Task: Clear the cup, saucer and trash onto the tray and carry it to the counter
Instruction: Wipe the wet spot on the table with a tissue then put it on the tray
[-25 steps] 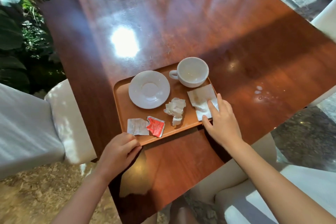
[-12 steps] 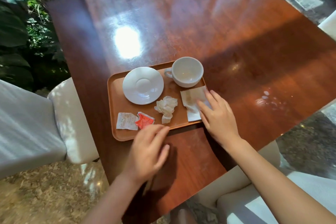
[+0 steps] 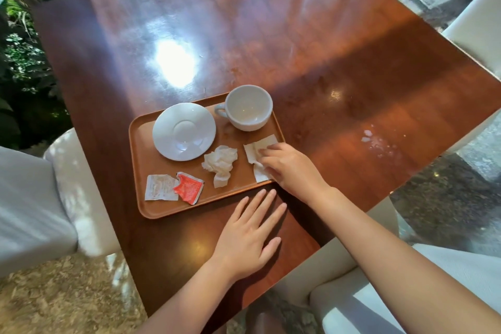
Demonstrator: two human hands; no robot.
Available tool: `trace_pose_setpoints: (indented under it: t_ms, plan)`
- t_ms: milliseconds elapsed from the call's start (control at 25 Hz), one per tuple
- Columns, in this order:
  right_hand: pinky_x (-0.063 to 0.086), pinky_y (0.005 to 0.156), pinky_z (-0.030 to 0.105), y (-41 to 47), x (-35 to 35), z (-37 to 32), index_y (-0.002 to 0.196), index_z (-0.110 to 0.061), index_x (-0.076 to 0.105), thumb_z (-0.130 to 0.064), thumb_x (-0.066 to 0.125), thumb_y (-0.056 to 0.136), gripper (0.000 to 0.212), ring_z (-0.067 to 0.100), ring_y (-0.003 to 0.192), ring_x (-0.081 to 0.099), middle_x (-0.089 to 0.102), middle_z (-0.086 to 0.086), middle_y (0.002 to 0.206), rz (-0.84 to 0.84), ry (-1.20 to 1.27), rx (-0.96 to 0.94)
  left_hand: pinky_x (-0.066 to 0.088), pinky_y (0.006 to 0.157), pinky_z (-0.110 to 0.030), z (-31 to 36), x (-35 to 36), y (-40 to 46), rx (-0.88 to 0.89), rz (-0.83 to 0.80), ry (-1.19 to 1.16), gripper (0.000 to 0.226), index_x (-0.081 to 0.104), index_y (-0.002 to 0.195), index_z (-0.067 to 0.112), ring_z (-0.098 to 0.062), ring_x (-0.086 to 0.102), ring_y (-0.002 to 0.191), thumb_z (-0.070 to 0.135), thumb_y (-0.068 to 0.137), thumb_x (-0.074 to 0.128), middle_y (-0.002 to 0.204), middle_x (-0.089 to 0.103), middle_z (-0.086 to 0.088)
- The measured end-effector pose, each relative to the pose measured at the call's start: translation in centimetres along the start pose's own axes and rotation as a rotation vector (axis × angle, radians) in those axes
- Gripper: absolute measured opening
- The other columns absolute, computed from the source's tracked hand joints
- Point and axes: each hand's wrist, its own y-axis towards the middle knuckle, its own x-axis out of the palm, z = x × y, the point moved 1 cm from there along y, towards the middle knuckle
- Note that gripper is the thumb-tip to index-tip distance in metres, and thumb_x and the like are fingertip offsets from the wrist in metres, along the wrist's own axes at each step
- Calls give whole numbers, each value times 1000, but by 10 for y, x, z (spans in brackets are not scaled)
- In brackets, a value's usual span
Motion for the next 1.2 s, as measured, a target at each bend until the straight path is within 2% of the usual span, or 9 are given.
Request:
trace_pose_setpoints:
  t_ms: [200, 360, 480, 560, 720, 880, 1040, 1120, 1200]
  plan:
    - [40, 97, 26, -27, -19, 12, 107, -8, 68, -5, 62, 78, 29, 25, 107, 61, 70, 10, 111, 259, 78, 129, 14, 113, -41, 3, -2, 0, -33, -24, 0, 60, 31, 145, 27, -19, 12, 144, 43, 88, 43, 154, 27, -5]
    - [28, 102, 14, -70, -51, 58, 104, -3, 69, -1, 58, 75, 30, 26, 104, 58, 70, 17, 107, 402, 29, 276, 14, 112, -42, 25, 2, 16, -59, -43, -19, 62, 27, 147, 27, -16, 11, 144, 38, 87, 42, 155, 23, -3]
    - [30, 100, 15, -110, -83, 115, 100, 1, 69, 12, 57, 70, 34, 27, 102, 57, 70, 21, 102, 482, -46, 456, 14, 112, -42, 32, 6, 32, -59, -55, -10, 61, 27, 147, 28, -16, 11, 144, 41, 89, 40, 155, 23, -3]
    - [35, 100, 29, -131, -95, 151, 105, 1, 67, 16, 56, 71, 38, 37, 107, 59, 68, 22, 108, 384, -101, 594, 14, 112, -42, 32, 7, 35, -67, -58, -5, 60, 27, 147, 27, -16, 12, 144, 42, 90, 39, 155, 24, -3]
    - [28, 105, 56, -141, -97, 185, 114, -10, 65, -20, 44, 80, 41, 39, 126, 45, 56, 18, 131, 121, -184, 662, 16, 112, -42, 32, 6, 35, -67, -66, -3, 60, 26, 147, 28, -16, 13, 144, 42, 90, 39, 156, 23, -3]
    - [26, 108, 51, -129, -96, 176, 128, -8, 53, -28, 27, 89, 51, 36, 132, 37, 45, 20, 141, 297, -257, 777, 11, 114, -40, 32, 5, 36, -67, -82, -6, 60, 27, 147, 28, -16, 13, 144, 42, 89, 39, 155, 24, -3]
    - [4, 116, 45, -120, -61, 184, 147, -24, 13, -41, 13, 95, 55, 21, 145, 1, 7, 7, 158, 45, -196, 825, 13, 112, -41, 34, 3, 36, -83, -73, -10, 54, 29, 146, 28, -17, 14, 144, 45, 94, 23, 154, 27, -3]
    - [2, 117, 42, -122, -57, 198, 148, -26, 7, -43, 8, 94, 56, 17, 145, -1, 5, 4, 159, 3, -218, 786, 12, 112, -41, 35, 3, 38, -86, -75, -7, 57, 31, 145, 28, -17, 15, 144, 47, 94, 16, 154, 27, -3]
    - [2, 116, 40, -124, -58, 205, 148, -22, 7, -43, 4, 92, 60, 16, 145, 1, 6, 3, 159, 10, -247, 749, 12, 113, -41, 35, 4, 38, -80, -72, -1, 55, 30, 146, 28, -16, 14, 144, 44, 94, 22, 155, 27, -2]
